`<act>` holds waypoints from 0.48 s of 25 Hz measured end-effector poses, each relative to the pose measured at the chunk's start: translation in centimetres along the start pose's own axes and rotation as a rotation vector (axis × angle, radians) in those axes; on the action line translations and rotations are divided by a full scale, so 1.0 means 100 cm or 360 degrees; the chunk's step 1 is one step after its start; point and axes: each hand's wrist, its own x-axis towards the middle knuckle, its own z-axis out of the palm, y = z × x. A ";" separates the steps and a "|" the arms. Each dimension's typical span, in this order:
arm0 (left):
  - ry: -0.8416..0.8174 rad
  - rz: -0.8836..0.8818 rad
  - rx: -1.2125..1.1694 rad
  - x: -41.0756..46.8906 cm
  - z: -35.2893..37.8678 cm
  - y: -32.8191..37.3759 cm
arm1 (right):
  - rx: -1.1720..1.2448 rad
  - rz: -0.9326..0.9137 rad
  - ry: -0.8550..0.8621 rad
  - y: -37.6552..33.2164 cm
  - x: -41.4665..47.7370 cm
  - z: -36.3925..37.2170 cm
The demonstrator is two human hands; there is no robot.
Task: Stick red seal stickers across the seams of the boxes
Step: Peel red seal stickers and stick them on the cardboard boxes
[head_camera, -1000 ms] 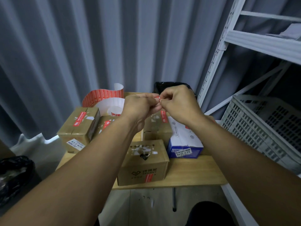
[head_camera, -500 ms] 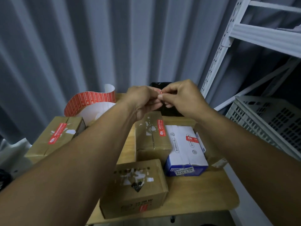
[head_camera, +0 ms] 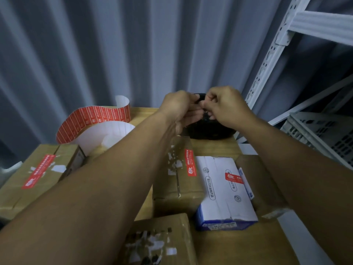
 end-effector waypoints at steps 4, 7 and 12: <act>0.0129 0.0001 0.0165 0.016 -0.018 0.008 | 0.0049 0.0233 0.0076 0.020 0.030 0.006; 0.0178 -0.0007 0.0168 0.026 -0.032 0.003 | 0.0224 0.0387 0.0166 0.034 0.053 0.022; 0.0321 -0.0028 0.0086 0.043 -0.055 -0.001 | 0.0189 0.0550 0.0159 0.051 0.074 0.044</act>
